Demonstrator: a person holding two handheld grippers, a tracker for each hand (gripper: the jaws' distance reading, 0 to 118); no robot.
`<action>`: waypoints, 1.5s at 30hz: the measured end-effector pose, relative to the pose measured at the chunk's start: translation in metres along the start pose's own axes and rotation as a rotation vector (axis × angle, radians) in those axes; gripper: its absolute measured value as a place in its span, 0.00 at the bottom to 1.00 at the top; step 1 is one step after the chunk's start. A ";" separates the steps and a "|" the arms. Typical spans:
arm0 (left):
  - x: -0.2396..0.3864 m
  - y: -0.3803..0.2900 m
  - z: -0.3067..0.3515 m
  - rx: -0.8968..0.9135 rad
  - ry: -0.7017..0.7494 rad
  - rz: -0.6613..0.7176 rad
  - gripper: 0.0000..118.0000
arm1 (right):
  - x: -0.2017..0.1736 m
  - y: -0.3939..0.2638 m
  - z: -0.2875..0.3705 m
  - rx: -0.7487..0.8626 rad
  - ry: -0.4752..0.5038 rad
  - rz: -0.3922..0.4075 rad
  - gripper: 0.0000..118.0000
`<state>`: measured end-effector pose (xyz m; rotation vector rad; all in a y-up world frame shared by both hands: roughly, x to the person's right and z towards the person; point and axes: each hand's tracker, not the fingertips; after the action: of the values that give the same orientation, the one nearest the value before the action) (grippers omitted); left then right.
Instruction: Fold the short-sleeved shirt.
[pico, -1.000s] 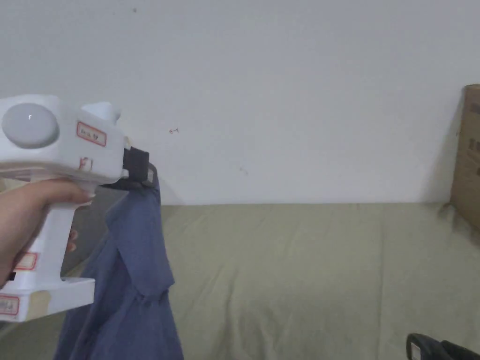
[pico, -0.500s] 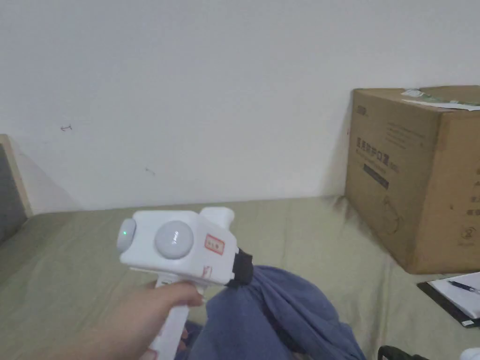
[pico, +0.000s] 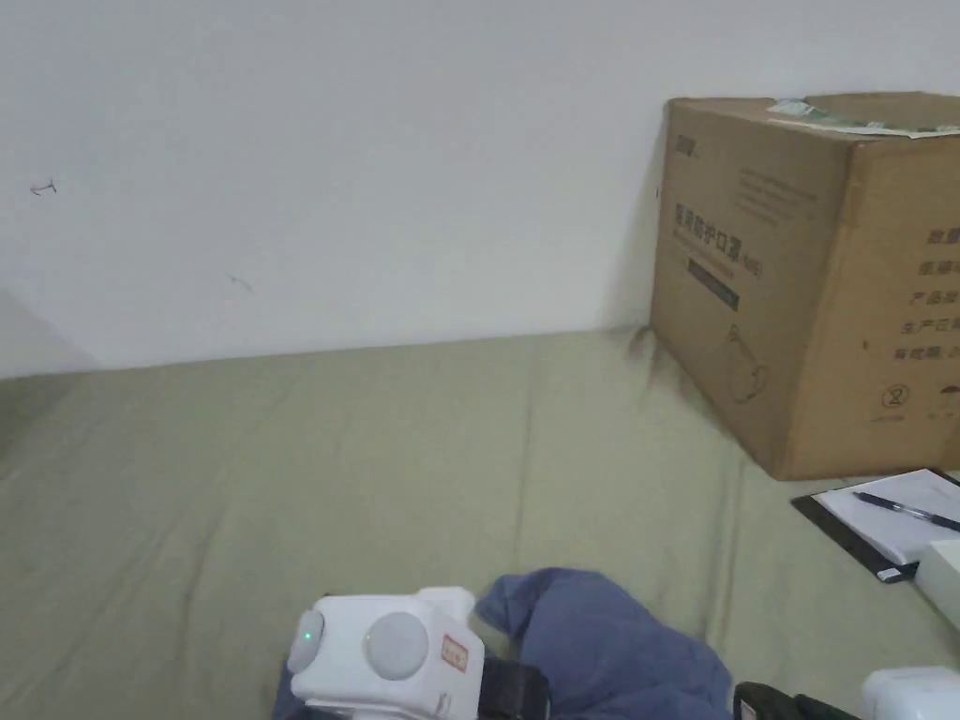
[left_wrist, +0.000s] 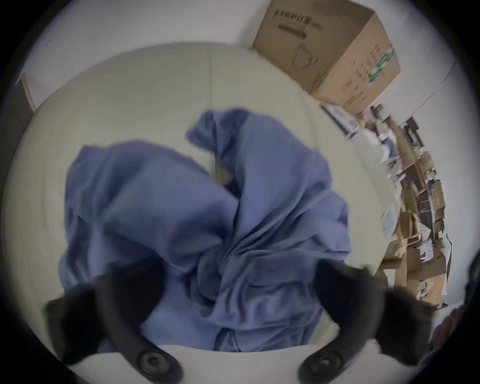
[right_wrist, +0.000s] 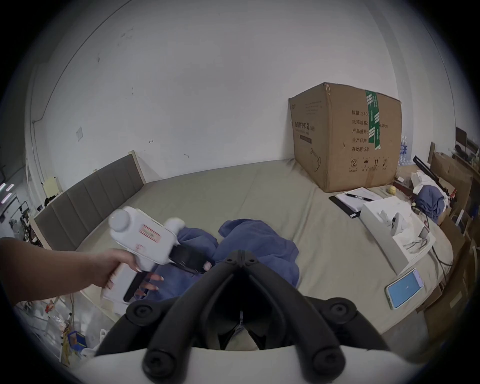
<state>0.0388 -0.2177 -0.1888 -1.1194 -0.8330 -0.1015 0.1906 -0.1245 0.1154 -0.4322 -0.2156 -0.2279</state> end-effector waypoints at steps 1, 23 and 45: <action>-0.002 0.005 0.025 0.077 0.010 -0.005 0.99 | -0.003 0.001 0.001 0.004 0.002 -0.006 0.00; 0.027 -0.224 0.231 0.974 0.398 -0.026 0.00 | -0.058 -0.035 0.052 0.471 -0.074 0.053 0.00; -0.101 0.095 0.040 -0.061 0.320 0.017 0.64 | -0.015 -0.004 -0.013 0.279 -0.101 0.042 0.00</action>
<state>-0.0094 -0.1733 -0.3175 -1.1309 -0.5375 -0.2853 0.1771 -0.1313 0.1020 -0.1713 -0.3326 -0.1320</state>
